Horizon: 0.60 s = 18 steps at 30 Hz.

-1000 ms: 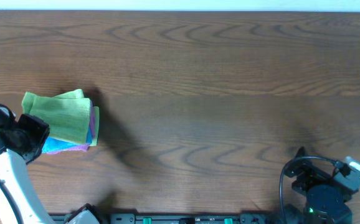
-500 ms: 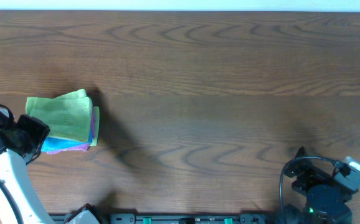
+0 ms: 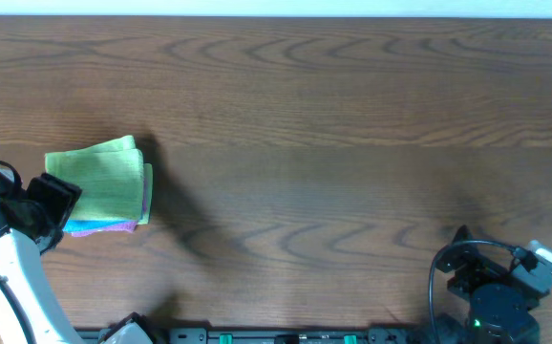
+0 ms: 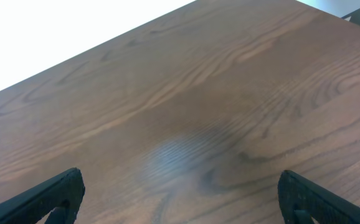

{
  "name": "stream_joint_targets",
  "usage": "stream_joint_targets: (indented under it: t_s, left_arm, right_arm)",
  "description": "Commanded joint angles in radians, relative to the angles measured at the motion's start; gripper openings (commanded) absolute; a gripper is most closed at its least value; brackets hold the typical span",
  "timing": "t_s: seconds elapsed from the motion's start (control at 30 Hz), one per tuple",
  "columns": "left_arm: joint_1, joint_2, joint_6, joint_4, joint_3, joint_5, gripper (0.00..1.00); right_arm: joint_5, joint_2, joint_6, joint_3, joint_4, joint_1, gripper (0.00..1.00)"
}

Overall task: Fold the cloth
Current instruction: 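Open the left gripper, releasing the green cloth on the stack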

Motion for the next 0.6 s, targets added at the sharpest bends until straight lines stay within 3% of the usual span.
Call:
stream_joint_targets:
  t_s: [0.0, 0.13, 0.17, 0.57]
  left_arm:
    - [0.007, 0.0, 0.008, -0.01, 0.023, -0.011, 0.84]
    - [0.017, -0.002, 0.008, -0.021, 0.023, -0.011, 0.91]
    - [0.017, -0.005, 0.008, -0.025, 0.023, -0.011, 0.96]
    - [0.016, -0.146, 0.003, -0.048, 0.023, 0.03, 0.95]
  right_arm:
    - [0.013, -0.002, 0.011, -0.002, -0.001, -0.007, 0.99]
    - [0.012, -0.002, 0.011, -0.002, -0.001, -0.007, 0.99]
    - [0.012, -0.002, 0.011, -0.002, -0.001, -0.007, 0.99]
    - [0.012, -0.002, 0.011, -0.002, -0.001, -0.007, 0.99]
